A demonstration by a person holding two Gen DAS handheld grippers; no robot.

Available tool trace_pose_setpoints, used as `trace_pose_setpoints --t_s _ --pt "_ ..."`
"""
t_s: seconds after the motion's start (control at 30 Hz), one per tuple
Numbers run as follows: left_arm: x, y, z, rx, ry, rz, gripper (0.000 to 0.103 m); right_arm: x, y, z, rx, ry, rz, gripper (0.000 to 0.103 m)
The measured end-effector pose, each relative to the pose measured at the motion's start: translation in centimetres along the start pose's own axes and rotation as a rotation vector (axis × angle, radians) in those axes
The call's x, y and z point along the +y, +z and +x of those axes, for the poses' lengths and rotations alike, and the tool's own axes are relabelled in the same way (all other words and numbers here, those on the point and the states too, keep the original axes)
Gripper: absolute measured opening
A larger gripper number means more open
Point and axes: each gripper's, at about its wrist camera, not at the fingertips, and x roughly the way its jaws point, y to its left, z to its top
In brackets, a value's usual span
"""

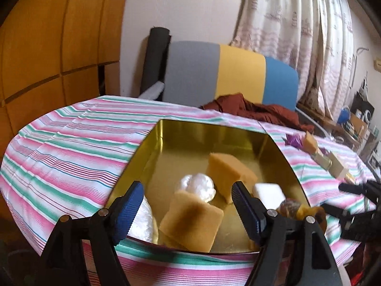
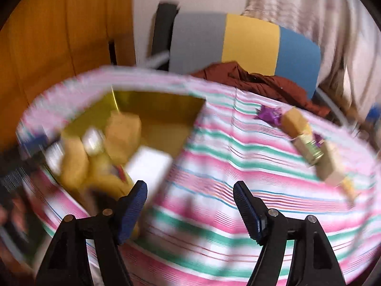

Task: Organize objects
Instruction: 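Lower the sock and sponge into the gold tray and open both grippers, then move both tools away from the tray toward the boxes on the cloth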

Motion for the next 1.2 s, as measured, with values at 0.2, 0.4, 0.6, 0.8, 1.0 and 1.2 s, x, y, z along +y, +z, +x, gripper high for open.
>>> trace_pose_setpoints --t_s 0.2,0.4,0.6,0.8,1.0,1.2 --pt "1.3 0.5 -1.0 -0.048 0.029 -0.075 0.078 2.9 0.2 0.6 0.005 0.035 -0.091 0.075" --pt "1.7 0.6 -1.4 -0.054 0.036 -0.110 0.079 4.0 2.9 1.0 -0.082 0.092 0.002 0.084" --pt "0.6 0.0 -0.9 -0.024 0.005 -0.089 0.079 1.5 2.1 -0.9 -0.136 0.083 0.102 0.093" --pt "-1.3 -0.4 -0.9 -0.011 -0.051 -0.048 0.079 -0.7 1.3 -1.1 -0.143 0.084 0.176 0.093" --pt "-4.1 -0.9 -0.6 0.029 -0.139 0.013 0.079 -2.6 0.6 -0.8 -0.129 0.079 0.217 0.093" --pt "-7.0 -1.7 -1.0 0.046 -0.211 0.081 0.079 -4.6 -0.3 -0.3 -0.112 0.059 0.263 0.093"
